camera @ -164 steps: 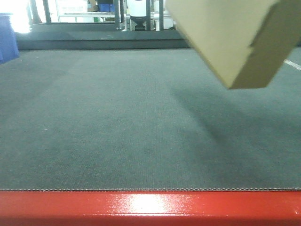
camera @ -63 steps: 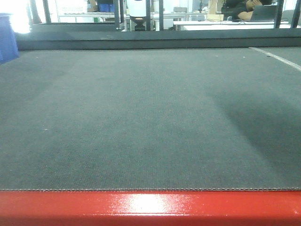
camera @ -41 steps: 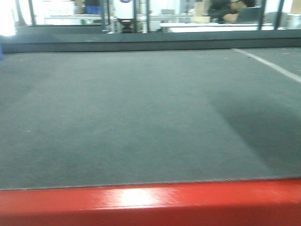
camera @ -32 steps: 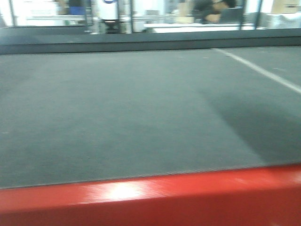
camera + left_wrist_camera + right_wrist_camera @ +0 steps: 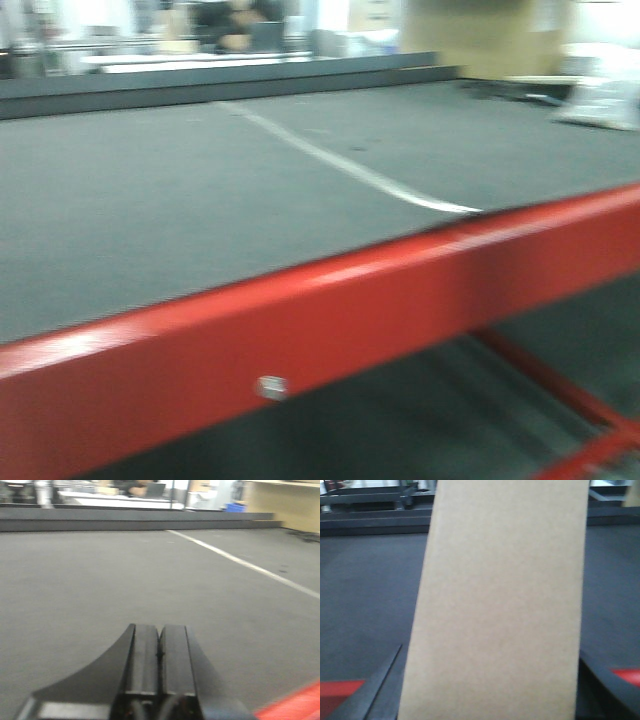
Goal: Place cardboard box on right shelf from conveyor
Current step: 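Drive the base to the steel shelf rack holding the box in the right gripper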
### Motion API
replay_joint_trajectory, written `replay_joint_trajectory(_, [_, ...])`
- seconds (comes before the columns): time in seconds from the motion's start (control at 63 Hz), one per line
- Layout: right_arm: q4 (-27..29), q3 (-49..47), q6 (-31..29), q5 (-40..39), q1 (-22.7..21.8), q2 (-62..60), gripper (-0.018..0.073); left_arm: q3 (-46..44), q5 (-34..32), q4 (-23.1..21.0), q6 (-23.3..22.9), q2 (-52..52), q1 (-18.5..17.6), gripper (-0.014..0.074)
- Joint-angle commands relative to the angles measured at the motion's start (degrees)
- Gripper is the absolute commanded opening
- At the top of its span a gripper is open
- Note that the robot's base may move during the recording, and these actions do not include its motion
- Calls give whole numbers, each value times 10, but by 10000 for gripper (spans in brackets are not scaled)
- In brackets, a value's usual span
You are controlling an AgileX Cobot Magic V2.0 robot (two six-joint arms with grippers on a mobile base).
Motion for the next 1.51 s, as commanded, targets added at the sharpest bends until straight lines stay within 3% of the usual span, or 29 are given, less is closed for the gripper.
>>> replay_joint_trajectory(0.0, [0,-16,-6,-58,-3,1,235,-2,-52,-4,-3,-7,6,-119])
replay_joint_trajectory(1.491, [0,-16,-6,-58,-3,1,235,-2,-52,-4,-3,-7,6,-119])
